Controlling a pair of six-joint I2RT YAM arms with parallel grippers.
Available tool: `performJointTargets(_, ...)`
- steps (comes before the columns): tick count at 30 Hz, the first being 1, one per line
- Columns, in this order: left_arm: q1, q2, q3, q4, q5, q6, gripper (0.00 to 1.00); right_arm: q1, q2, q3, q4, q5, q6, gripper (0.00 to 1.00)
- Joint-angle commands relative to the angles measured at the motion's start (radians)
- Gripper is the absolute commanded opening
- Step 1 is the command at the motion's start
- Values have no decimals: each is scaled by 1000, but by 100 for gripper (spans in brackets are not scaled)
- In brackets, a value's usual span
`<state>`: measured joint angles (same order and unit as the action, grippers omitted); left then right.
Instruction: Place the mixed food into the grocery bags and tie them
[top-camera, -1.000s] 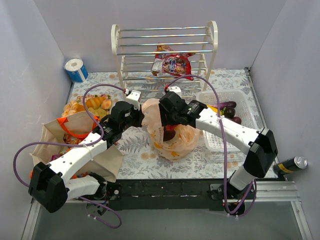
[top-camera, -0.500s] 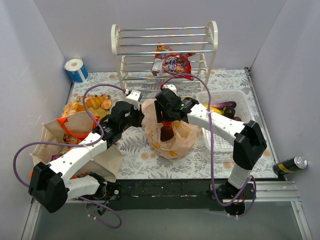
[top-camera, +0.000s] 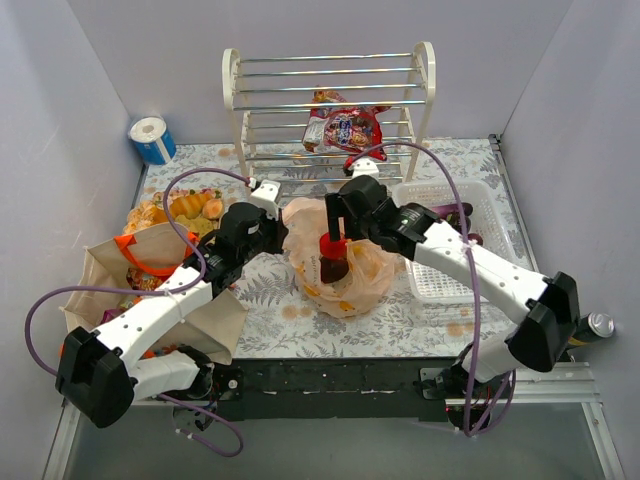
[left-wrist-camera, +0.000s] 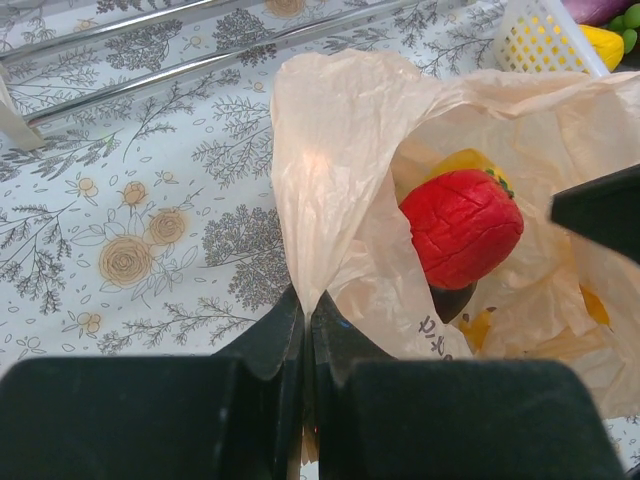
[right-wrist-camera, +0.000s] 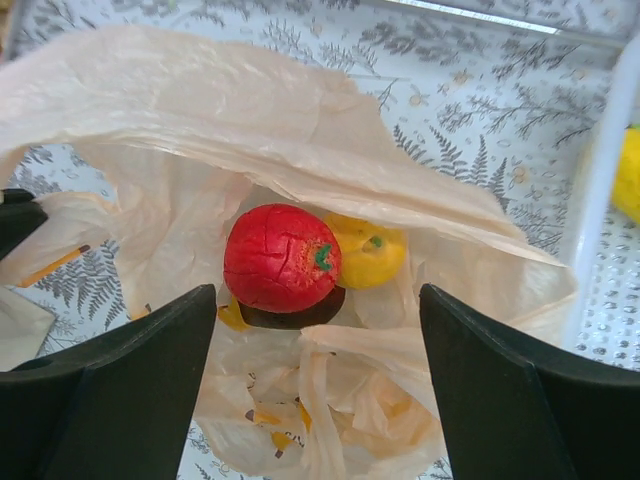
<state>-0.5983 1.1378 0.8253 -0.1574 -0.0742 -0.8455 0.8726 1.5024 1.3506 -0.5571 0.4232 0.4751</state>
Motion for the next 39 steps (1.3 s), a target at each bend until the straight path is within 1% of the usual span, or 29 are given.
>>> performJointTargets(1, 3, -59, -6, 15, 4, -6, 0, -12, -113, 37, 20, 72, -94, 89)
performJointTargets(3, 5, -50, -3, 18, 22, -9, 0, -91, -131, 97, -41, 63, -104, 89)
performJointTargets(4, 5, -41, 4, 15, 28, -10, 0, -134, -133, 107, -58, 34, -105, 89)
performJointTargets(5, 5, -27, 9, 3, 28, -10, 0, -230, -139, 107, -66, -50, -108, 89)
performJointTargets(7, 5, -24, 12, -7, 14, -9, 0, -315, -148, 70, -55, -104, -128, 89)
performJointTargets(8, 3, -33, 9, -2, 1, -6, 0, -387, -152, 52, -34, -124, -144, 90)
performJointTargets(9, 3, -38, 9, -2, -2, -6, 0, -424, -150, 35, -35, -127, -157, 91)
performJointTargets(10, 5, -42, 9, -2, -9, -3, 0, -457, -134, 33, -50, -120, -162, 92)
performJointTargets(11, 5, -53, 5, 1, -12, -3, 0, -521, -128, 32, -72, -120, -156, 93)
performJointTargets(12, 5, -56, 0, 5, -15, -3, 0, -559, -122, 27, -64, -136, -155, 93)
performJointTargets(13, 3, -58, -2, 12, -13, -7, 0, -637, -108, 6, -44, -202, -171, 94)
performJointTargets(15, 5, -46, 5, 12, 13, -7, 0, -711, -84, -10, -11, -213, -182, 94)
performJointTargets(16, 3, -41, 8, 10, 23, -10, 0, -748, -46, -4, -13, -209, -178, 93)
performJointTargets(17, 3, -39, 8, 9, 28, -13, 0, -809, -27, -4, -13, -218, -158, 93)
performJointTargets(19, 3, -30, 12, 2, 30, -12, 0, -839, 5, -17, 26, -216, -161, 92)
performJointTargets(21, 3, -35, 12, 2, 22, -10, 0, -845, 57, -36, 33, -172, -174, 92)
performJointTargets(25, 5, -50, 15, -11, -4, 2, 0, -854, 163, -59, 5, -33, -194, 90)
performJointTargets(28, 3, -50, 11, -4, -33, 6, 0, -863, 176, -126, 34, -50, -190, 88)
performJointTargets(30, 3, -36, 14, -7, -10, 5, 0, -862, 171, -174, 59, -50, -178, 87)
performJointTargets(31, 2, -33, 14, -7, -7, 5, 0, -892, 159, -191, 75, -73, -167, 85)
performJointTargets(33, -3, -15, 15, -10, -7, 5, 0, -897, 157, -211, 108, -98, -158, 83)
performJointTargets(36, -8, -18, 12, -8, -10, 6, 0, -897, 165, -222, 112, -84, -148, 82)
performJointTargets(39, -8, -10, 15, -8, -15, 5, 0, -900, 176, -261, 160, -69, -142, 80)
